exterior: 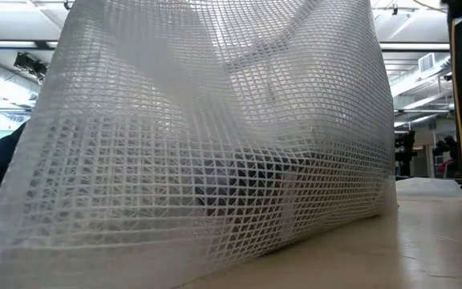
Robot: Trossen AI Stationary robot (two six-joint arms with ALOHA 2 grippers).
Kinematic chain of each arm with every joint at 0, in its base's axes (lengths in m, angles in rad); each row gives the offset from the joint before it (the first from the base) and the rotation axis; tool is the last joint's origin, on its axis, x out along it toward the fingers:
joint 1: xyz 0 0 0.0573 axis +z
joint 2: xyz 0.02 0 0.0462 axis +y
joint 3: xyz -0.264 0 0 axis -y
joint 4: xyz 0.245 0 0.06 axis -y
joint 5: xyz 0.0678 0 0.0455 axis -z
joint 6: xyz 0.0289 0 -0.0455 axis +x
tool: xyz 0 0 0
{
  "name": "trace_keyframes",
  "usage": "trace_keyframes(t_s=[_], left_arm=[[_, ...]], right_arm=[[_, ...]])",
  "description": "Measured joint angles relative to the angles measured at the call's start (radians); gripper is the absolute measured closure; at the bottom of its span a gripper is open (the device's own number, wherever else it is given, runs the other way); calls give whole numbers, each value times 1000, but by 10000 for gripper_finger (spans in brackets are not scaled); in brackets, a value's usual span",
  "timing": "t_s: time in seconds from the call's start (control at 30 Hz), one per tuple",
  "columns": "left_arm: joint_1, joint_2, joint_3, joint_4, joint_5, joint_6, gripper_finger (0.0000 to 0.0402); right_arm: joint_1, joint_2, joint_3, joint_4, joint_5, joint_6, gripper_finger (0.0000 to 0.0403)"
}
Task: Unpack backpack
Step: Put the white charger cable into the zip bag
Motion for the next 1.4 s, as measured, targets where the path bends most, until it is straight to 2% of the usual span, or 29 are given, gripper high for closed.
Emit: trace_keyframes(t_s=[0.07,0.23,0.33,0.43,0.53,0.67,0.8,0.93,1.1,1.27,1.4], left_arm=[[0,0,0,0,0,0,401],[0,0,0,0,0,0,401],[0,0,0,0,0,0,401],[0,0,0,0,0,0,401],[0,0,0,0,0,0,401],[0,0,0,0,0,0,401],[0,0,0,0,0,0,401],[0,0,0,0,0,0,401],[0,0,0,0,0,0,401],[0,0,0,0,0,0,401],[0,0,0,0,0,0,401]], right_arm=[[-39,-10,0,-5,-57,-108,224],[-143,-95,-20,13,-113,-459,211],[-198,-196,-58,9,-142,-588,212],[-240,-354,-132,21,-137,-607,225],[-260,-557,-249,103,-103,-541,242],[-261,-793,-462,366,-63,-492,261],[-262,-911,-642,564,-115,-497,264],[-248,-928,-754,707,-164,-516,251],[-231,-872,-820,864,-236,-565,222],[-219,-760,-822,889,-238,-562,203],[-213,-634,-817,893,-234,-561,209]])
